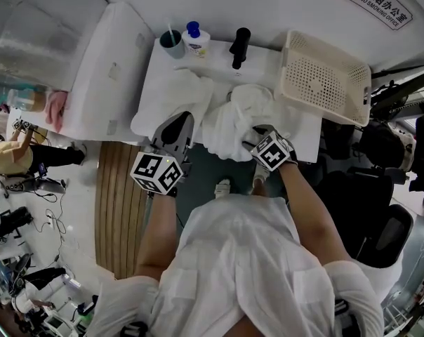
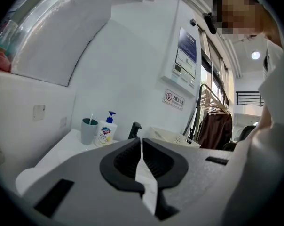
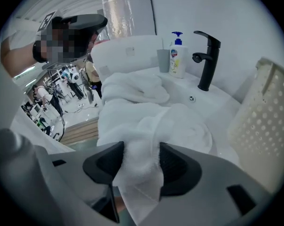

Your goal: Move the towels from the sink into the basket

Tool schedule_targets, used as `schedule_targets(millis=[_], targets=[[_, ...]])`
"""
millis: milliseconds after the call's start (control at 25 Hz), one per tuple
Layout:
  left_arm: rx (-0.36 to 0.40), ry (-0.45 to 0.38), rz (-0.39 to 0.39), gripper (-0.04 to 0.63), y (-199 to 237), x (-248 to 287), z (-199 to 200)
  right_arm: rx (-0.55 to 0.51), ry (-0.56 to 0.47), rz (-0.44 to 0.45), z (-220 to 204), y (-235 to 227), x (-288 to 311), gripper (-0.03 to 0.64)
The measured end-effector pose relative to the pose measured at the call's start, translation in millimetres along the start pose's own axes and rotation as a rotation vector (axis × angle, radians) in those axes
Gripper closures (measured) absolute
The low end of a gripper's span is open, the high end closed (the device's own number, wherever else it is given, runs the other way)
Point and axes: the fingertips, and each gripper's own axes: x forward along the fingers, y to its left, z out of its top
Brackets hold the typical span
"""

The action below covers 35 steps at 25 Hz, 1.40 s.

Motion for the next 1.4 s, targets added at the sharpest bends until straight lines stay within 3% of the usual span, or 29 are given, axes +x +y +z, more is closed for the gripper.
schedule_targets(millis=[240,360,640,1160,1400], targets=[[0.010,-0.008,-0.001,0.575,1,-5,6,-0.135,0.024,-0.060,5,10,-5,0.500],[0.018,-0.020,0.001,0.575,1,-10,11,-0.178,0.030,-0.083,9,12,-10,0.546],[0.034,-0.055,0.001,0.574,1,-20,28,-0.208,-0.037,-0.117,38,12,-40,0.558],[0.052,-0.111,-0.017,0.574,-1,-34,52,-0.297,-0.273,-0.287,133,3,-131,0.561],[0.064,-0.131,-0.026,0.575,1,-35,64,-0.288,-0.365,-0.358,161,-8,-174,0.561]])
